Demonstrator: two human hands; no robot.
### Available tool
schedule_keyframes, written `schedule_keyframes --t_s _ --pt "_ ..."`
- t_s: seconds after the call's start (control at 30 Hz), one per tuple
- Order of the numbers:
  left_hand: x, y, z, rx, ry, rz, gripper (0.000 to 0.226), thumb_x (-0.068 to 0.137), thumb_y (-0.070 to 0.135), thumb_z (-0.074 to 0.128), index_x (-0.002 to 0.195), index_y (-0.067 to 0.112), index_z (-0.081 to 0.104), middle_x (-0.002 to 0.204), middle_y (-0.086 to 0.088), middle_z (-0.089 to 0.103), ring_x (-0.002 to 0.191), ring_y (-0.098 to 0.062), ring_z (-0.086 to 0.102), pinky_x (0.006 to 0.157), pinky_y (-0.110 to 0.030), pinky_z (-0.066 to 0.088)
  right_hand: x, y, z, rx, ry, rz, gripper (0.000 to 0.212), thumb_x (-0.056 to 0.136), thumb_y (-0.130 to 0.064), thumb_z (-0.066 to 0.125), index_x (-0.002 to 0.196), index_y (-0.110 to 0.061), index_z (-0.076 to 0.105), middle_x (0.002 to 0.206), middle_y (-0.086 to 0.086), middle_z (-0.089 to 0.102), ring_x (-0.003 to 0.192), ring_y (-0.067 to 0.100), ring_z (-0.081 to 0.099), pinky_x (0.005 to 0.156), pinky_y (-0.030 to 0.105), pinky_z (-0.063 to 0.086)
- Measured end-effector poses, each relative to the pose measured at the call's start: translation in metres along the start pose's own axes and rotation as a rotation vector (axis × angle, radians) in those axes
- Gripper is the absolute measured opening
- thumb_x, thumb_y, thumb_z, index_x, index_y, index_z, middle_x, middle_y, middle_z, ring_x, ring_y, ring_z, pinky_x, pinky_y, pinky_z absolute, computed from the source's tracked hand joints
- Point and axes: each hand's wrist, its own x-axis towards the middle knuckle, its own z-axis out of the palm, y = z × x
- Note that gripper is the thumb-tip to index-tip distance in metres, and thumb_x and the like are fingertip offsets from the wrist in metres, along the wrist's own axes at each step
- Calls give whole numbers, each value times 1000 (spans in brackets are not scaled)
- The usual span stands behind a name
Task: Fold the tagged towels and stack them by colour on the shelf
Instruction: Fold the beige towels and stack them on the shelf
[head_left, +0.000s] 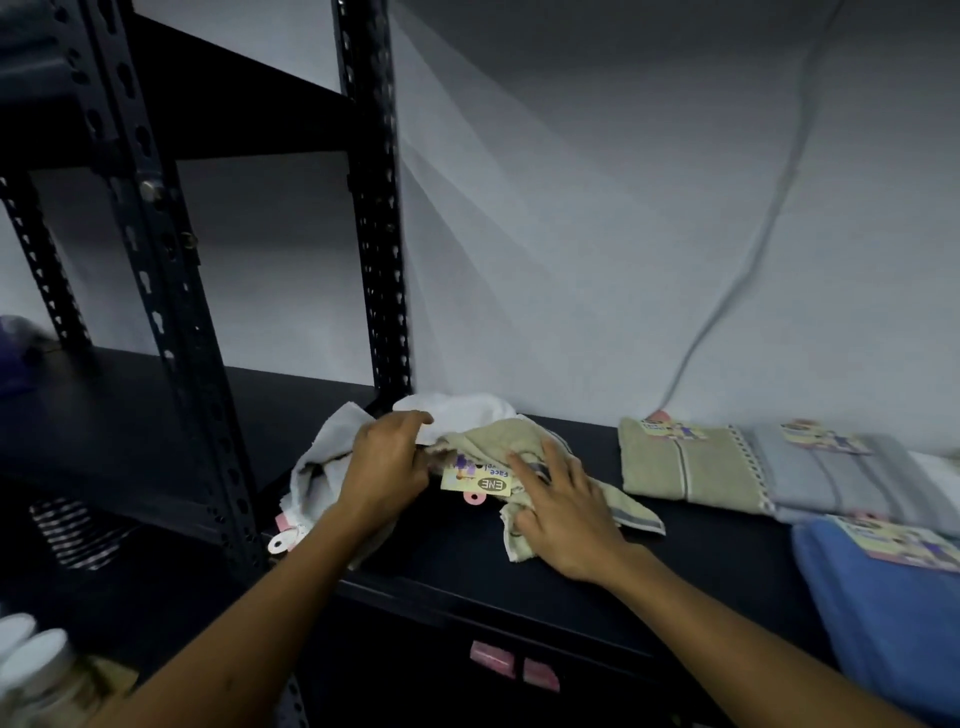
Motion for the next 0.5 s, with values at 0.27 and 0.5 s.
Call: schedule_keyframes --t_s 0.27,0.5 --pt "-32 25 9 213 -167 359 57 71 37 68 127 35 57 140 -13 47 134 -32 38 98 -51 40 -9 13 -25 120 -40 -66 55 101 -27 34 154 -37 20 164 1 6 149 27 15 117 44 26" --pt "-22 41 -1 10 10 395 34 88 47 49 105 30 74 138 -9 55 136 -26 41 96 -42 43 -13 23 -65 302 -176 -72 54 86 -28 50 138 -42 48 137 -7 55 125 16 51 104 38 42"
